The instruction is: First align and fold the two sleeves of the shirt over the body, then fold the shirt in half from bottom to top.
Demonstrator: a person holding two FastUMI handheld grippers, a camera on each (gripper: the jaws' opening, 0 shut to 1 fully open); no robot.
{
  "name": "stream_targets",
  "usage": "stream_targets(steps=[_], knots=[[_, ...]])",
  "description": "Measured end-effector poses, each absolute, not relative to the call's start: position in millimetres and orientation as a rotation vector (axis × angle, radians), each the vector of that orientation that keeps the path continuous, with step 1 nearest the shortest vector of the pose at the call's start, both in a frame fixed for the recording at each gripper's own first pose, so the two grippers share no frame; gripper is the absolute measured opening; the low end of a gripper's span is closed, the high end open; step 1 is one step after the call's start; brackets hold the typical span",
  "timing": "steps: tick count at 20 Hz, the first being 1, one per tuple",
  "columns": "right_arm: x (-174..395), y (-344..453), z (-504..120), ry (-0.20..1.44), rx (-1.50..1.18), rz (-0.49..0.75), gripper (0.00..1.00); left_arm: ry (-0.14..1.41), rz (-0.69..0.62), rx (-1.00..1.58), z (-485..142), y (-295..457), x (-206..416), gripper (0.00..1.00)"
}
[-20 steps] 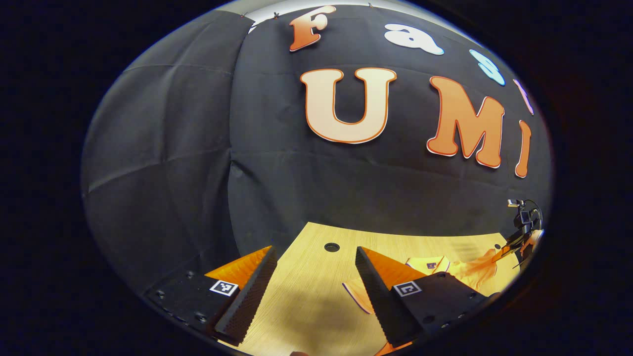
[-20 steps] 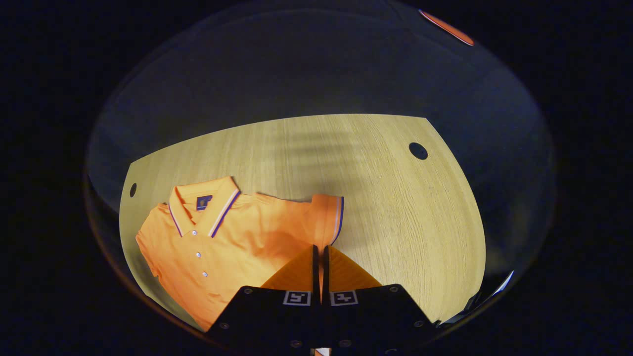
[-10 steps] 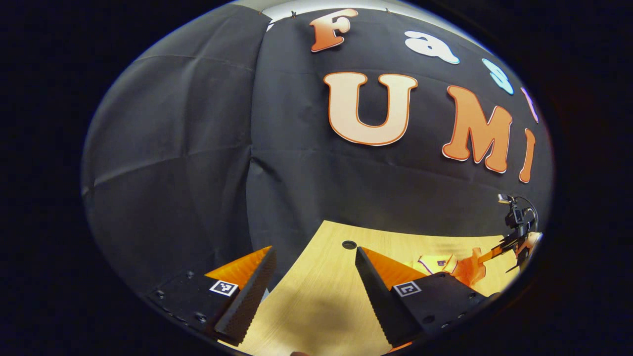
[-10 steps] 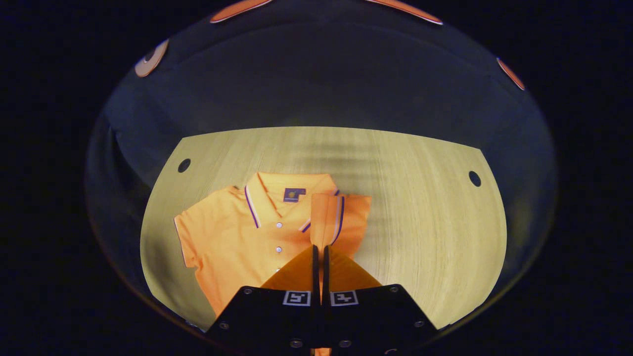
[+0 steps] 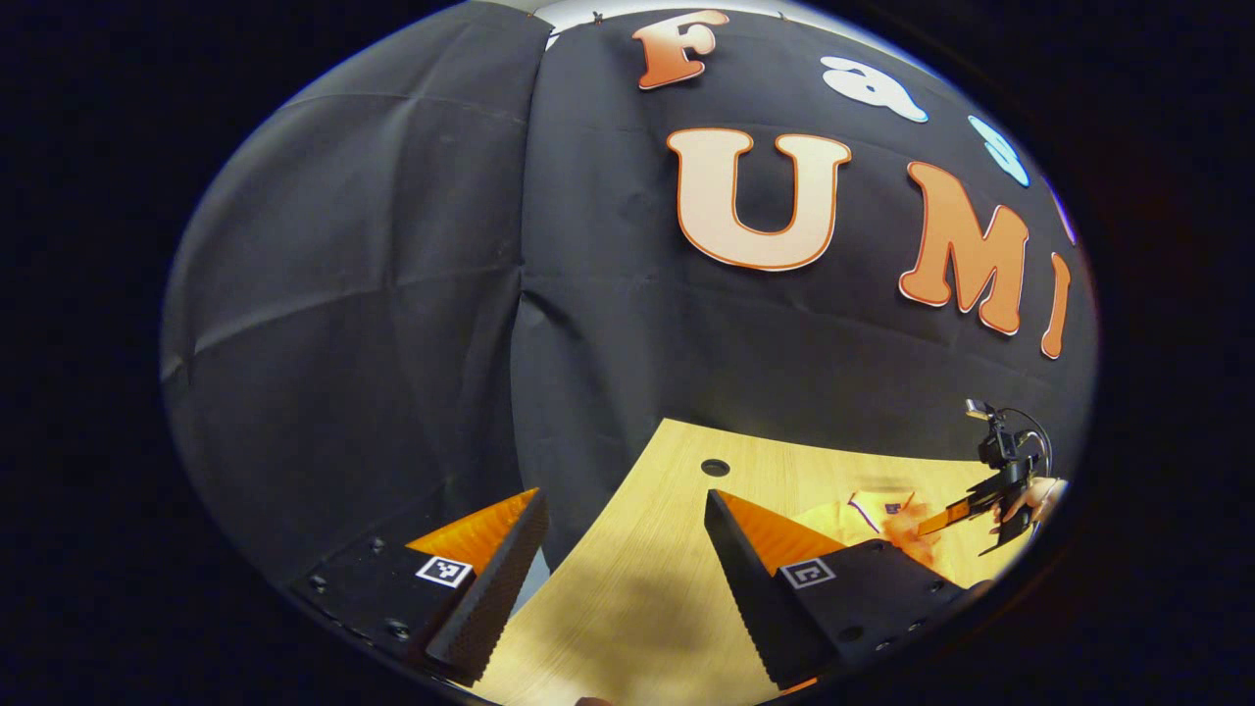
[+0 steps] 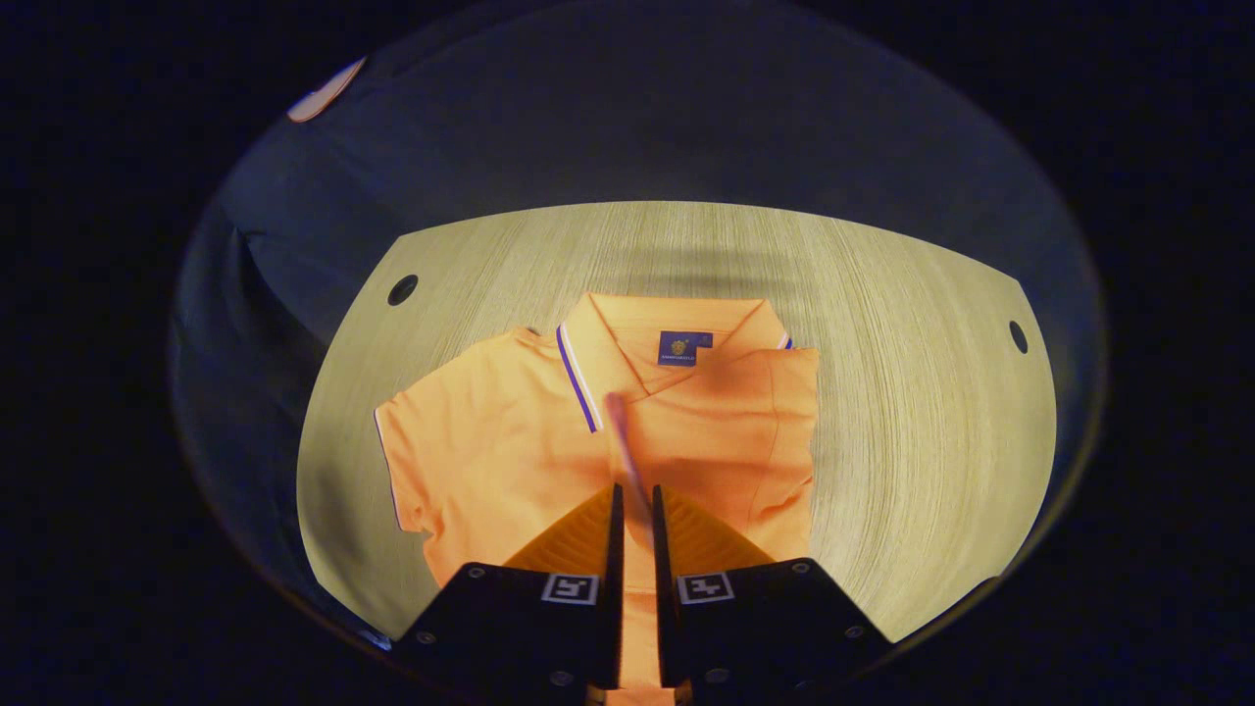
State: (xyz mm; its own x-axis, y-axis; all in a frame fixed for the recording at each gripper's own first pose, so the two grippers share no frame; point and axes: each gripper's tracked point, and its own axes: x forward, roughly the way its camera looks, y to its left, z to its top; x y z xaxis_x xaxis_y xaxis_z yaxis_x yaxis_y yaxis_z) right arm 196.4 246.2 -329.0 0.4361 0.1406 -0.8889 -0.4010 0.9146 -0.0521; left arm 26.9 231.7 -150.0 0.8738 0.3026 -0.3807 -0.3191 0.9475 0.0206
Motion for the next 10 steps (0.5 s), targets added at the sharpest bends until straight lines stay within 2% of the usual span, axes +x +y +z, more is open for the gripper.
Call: stream_targets(steps=[1, 3, 4, 5, 6, 10], knots=[[196.5, 246.3, -330.8, 1.072, -0.274, 0.344, 0.36, 0.396, 0.320, -0.057, -152.2, 228.3, 28.0, 0.98], [197.8, 244.6, -328.4, 1.058, -0.278, 0.344, 0.58, 0.400, 0.312, -0.074, -153.6, 224.1, 31.0, 0.98], [200.9, 244.7, -324.5, 1.034, -0.266, 0.343, 0.87, 0.404, 0.306, -0.074, -155.7, 218.6, 31.3, 0.98], [203.1, 242.5, -321.3, 1.016, -0.258, 0.337, 0.95, 0.408, 0.300, -0.069, -155.4, 216.0, 33.7, 0.98], [204.7, 239.1, -314.8, 0.999, -0.251, 0.329, 1.00, 0.410, 0.291, -0.066, -155.0, 211.5, 36.7, 0.98], [211.9, 224.3, -280.5, 0.907, -0.247, 0.310, 1.00, 0.439, 0.234, -0.067, -160.8, 179.2, 53.1, 0.98]])
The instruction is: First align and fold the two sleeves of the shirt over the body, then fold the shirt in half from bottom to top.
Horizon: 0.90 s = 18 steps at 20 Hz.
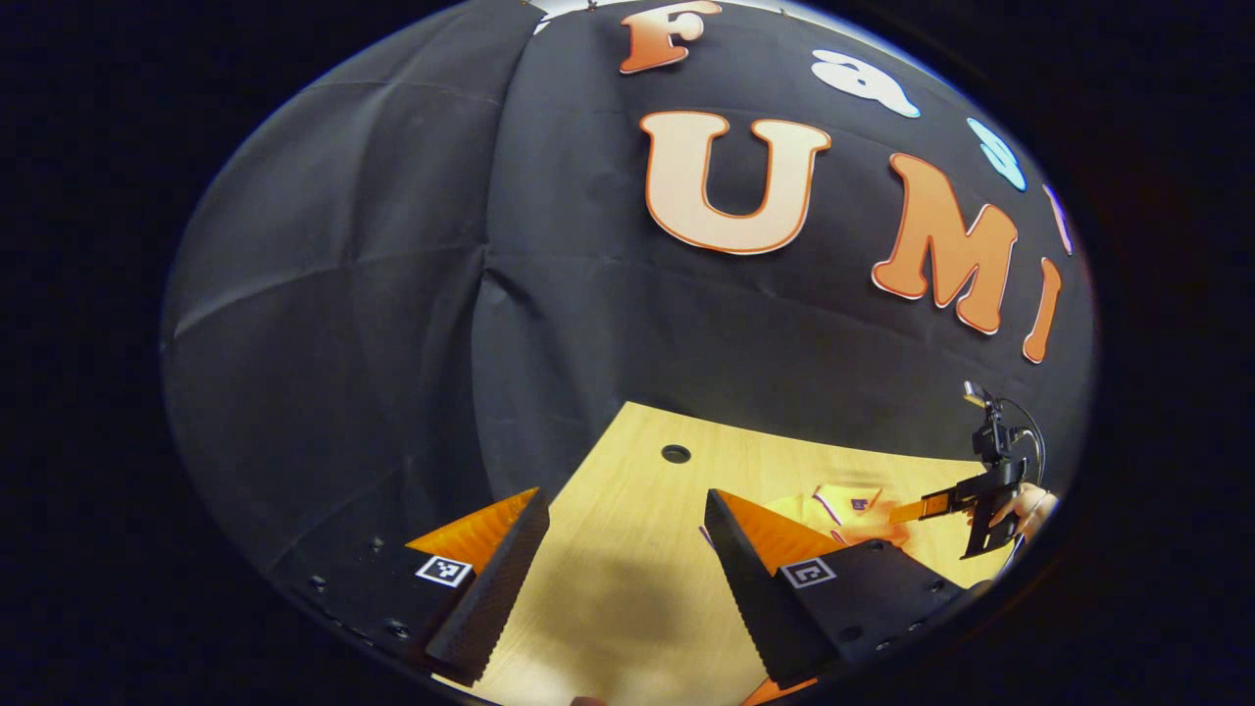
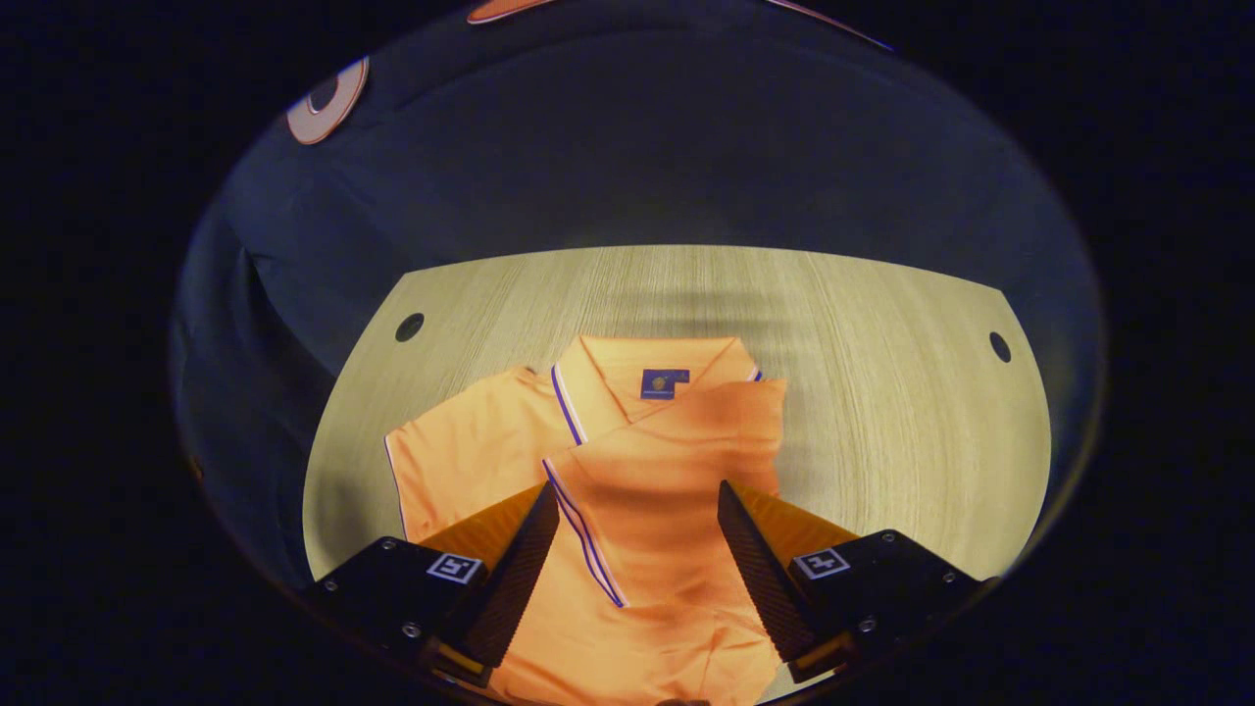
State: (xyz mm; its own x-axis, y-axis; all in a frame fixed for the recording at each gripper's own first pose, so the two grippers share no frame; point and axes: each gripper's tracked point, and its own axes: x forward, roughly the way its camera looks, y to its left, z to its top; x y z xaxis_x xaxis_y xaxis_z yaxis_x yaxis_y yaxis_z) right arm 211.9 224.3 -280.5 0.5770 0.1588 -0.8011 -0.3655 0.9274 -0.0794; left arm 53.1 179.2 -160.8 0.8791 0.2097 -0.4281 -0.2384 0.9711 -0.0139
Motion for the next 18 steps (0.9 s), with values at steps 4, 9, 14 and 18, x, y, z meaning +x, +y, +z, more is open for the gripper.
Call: stream_targets(steps=[4, 9, 14, 18], knots=[[216.6, 201.6, -230.1, 0.776, -0.246, 0.287, 0.99, 0.511, 0.156, -0.076, -188.8, 135.0, 77.4, 0.98], [224.5, 149.9, -167.5, 0.629, -0.256, 0.228, 0.99, 0.653, 0.097, -0.028, -248.1, 98.3, 118.0, 0.98], [223.8, 106.2, -117.9, 0.528, -0.205, 0.193, 0.99, 0.847, 0.072, -0.047, -315.5, 85.6, 149.4, 0.99], [218.4, 75.7, -104.4, 0.529, -0.152, 0.188, 0.99, 1.044, 0.104, -0.039, -379.3, 87.0, 172.8, 0.98]])
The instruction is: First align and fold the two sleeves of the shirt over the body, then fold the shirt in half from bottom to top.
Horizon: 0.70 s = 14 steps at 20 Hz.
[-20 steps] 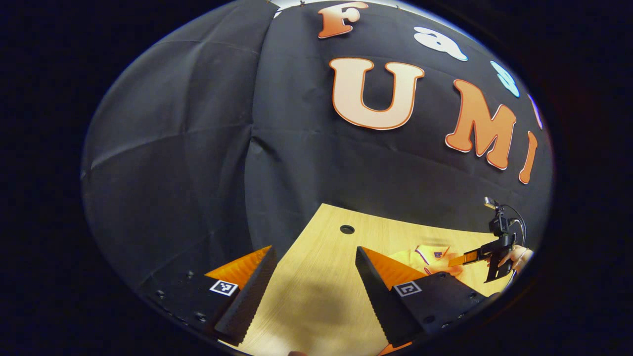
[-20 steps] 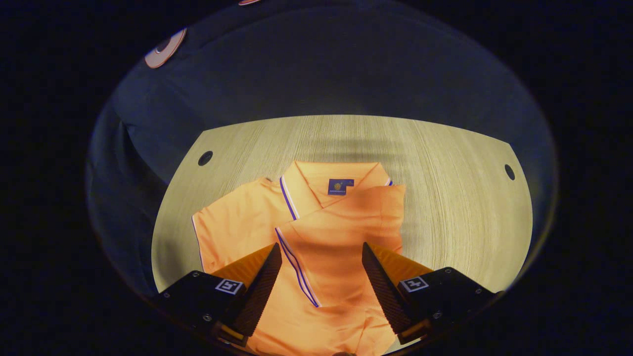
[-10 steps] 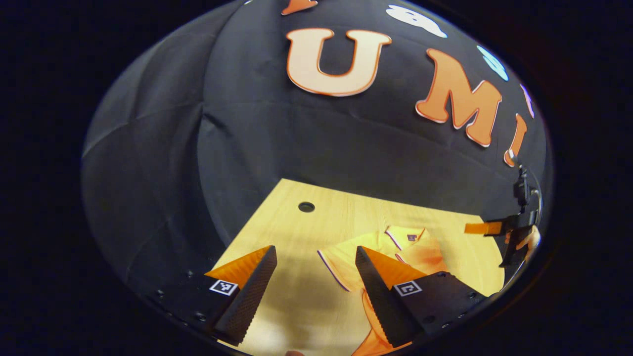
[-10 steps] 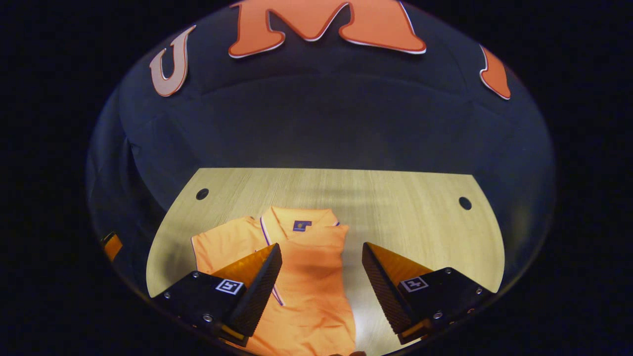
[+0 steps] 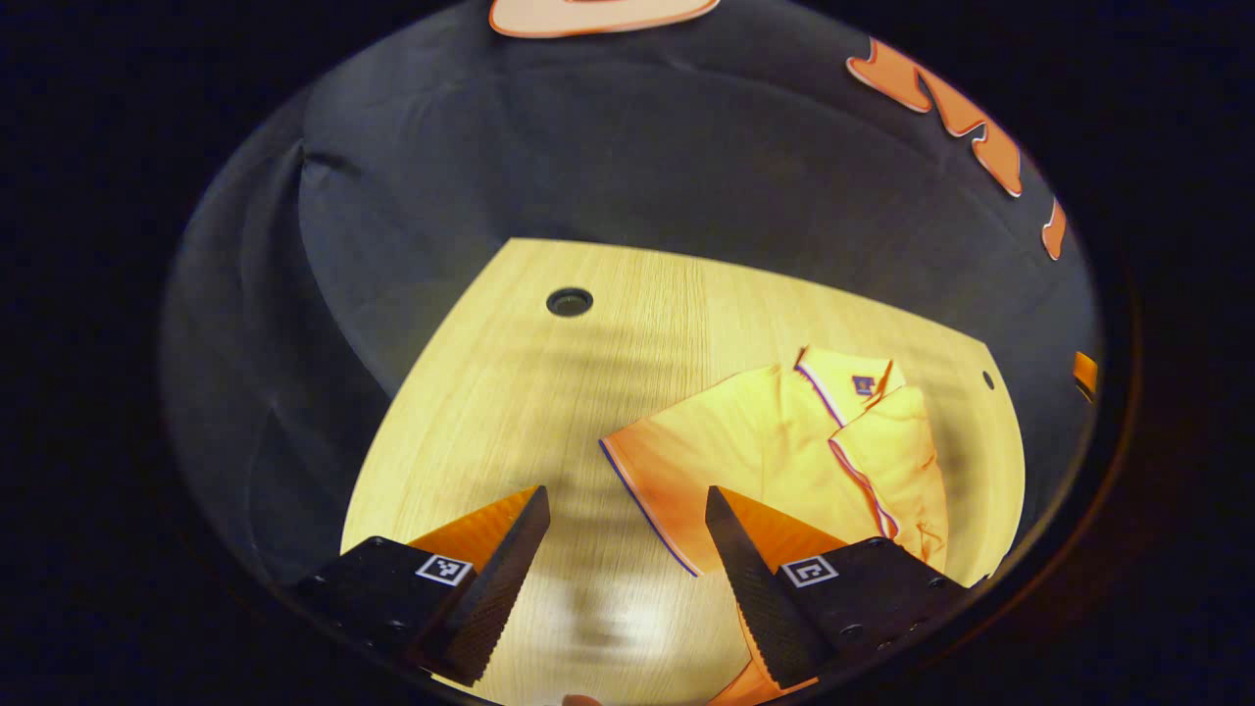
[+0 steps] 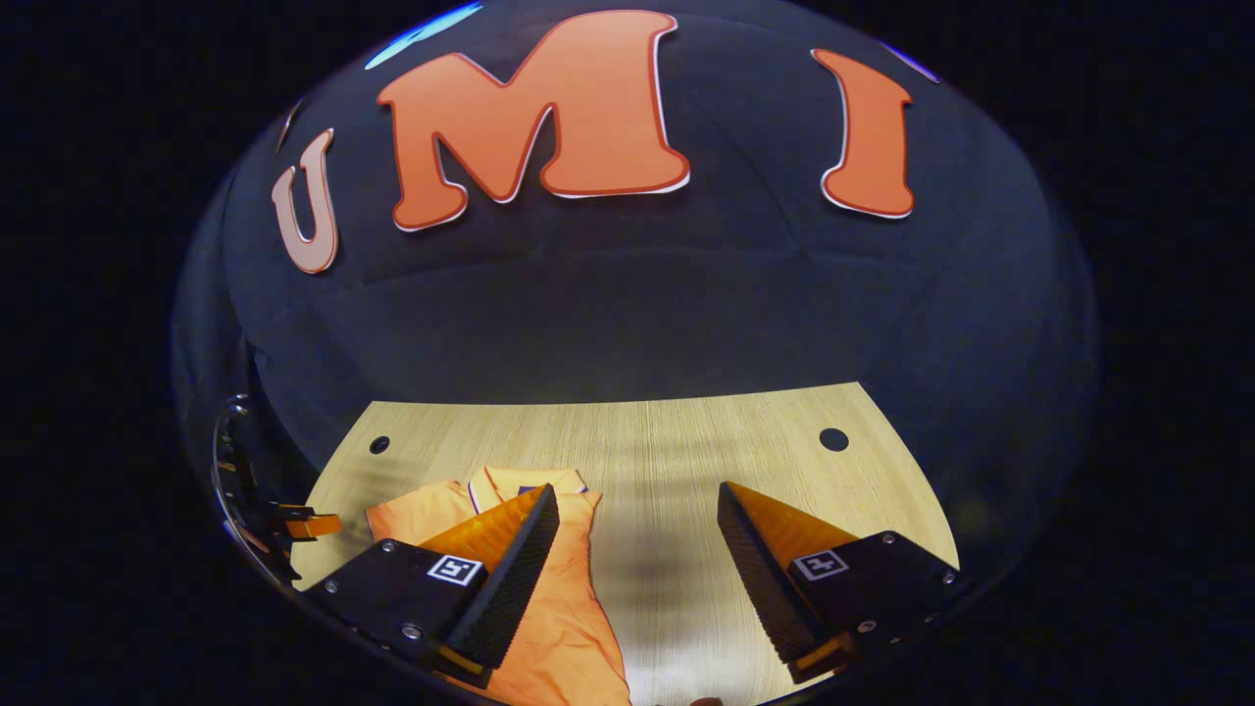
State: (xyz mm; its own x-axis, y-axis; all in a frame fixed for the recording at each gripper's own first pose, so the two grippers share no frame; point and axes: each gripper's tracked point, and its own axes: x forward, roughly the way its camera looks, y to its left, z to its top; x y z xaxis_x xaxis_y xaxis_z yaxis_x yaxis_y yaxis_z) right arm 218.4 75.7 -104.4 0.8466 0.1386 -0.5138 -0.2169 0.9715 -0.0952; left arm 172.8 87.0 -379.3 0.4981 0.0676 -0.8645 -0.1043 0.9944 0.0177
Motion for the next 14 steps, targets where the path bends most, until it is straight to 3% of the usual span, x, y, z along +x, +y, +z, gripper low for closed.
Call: stream_targets(steps=[6, 9, 12, 14], knots=[[215.3, 42.7, -113.0, 0.582, -0.122, 0.173, 0.99, 1.258, 0.218, -0.186, -431.9, 89.1, 184.4, 0.98], [214.1, 37.6, -117.9, 0.599, -0.112, 0.174, 0.99, 1.283, 0.241, -0.167, -439.1, 98.5, 189.7, 0.98], [213.1, 35.2, -116.6, 0.601, -0.091, 0.170, 0.99, 1.329, 0.260, -0.103, -444.9, 92.6, 181.7, 0.96], [211.9, 34.3, -115.8, 0.597, -0.085, 0.170, 0.99, 1.347, 0.251, -0.078, -447.1, 87.3, 184.6, 0.89]])
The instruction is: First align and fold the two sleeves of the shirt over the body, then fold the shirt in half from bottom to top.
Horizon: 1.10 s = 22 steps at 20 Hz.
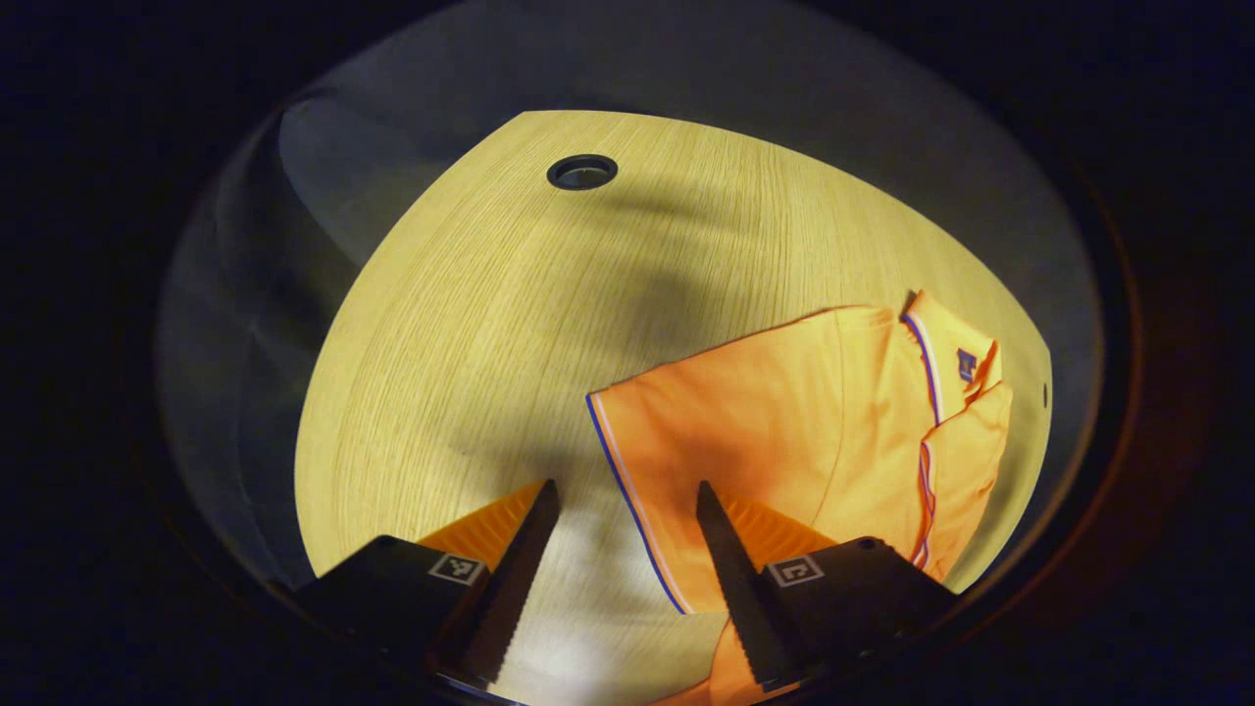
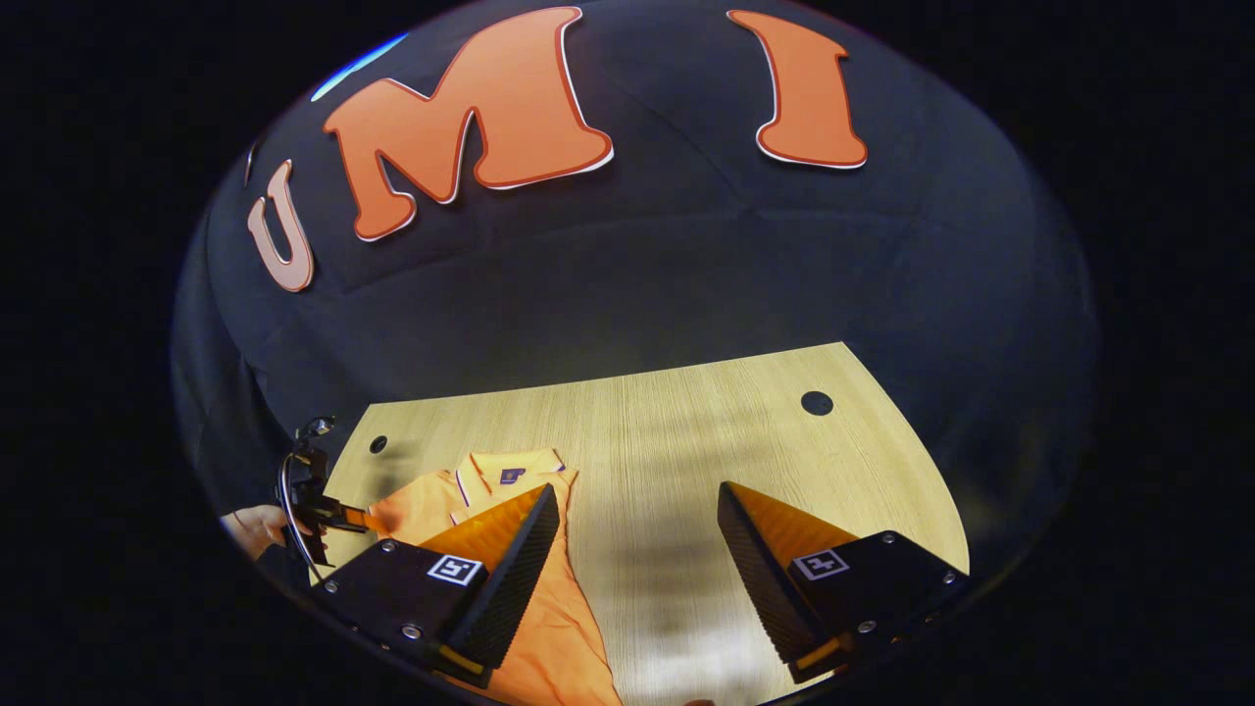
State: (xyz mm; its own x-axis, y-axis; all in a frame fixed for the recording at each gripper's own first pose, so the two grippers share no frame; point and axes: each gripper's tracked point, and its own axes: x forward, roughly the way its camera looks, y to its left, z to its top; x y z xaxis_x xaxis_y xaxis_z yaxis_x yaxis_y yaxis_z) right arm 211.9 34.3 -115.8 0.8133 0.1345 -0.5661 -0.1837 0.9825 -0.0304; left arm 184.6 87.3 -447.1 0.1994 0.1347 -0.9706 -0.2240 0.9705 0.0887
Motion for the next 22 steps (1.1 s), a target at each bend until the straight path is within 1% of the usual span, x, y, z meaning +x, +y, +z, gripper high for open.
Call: stream_targets(steps=[3, 4, 7, 9, 12, 17, 20, 22], knots=[[209.6, 29.7, -113.4, 0.591, -0.079, 0.157, 0.99, 1.332, 0.222, -0.112, -446.1, 73.7, 185.1, 0.10], [208.6, 24.2, -112.0, 0.582, -0.078, 0.144, 0.99, 1.325, 0.203, -0.115, -447.7, 73.4, 185.6, 0.08], [205.5, 16.6, -108.8, 0.561, -0.077, 0.118, 0.99, 1.292, 0.178, -0.189, -440.1, 70.2, 188.9, 0.08], [202.4, 14.6, -107.4, 0.552, -0.071, 0.109, 0.99, 1.242, 0.129, -0.134, -419.9, 70.6, 194.3, 0.08], [198.5, 10.1, -100.5, 0.515, -0.104, 0.078, 0.99, 1.157, 0.028, -0.059, -375.6, 46.1, 208.6, 0.07], [180.8, 12.7, -86.2, 0.477, -0.087, 0.080, 0.99, 1.072, -0.194, -0.058, -323.9, -54.4, 217.0, 0.07], [173.5, -1.2, -76.6, 0.460, -0.065, 0.060, 0.99, 1.063, -0.281, -0.031, -312.3, -110.9, 220.5, 0.07], [168.9, -15.1, -74.4, 0.453, -0.051, 0.037, 0.99, 1.083, -0.330, -0.025, -316.0, -151.2, 218.8, 0.08]])
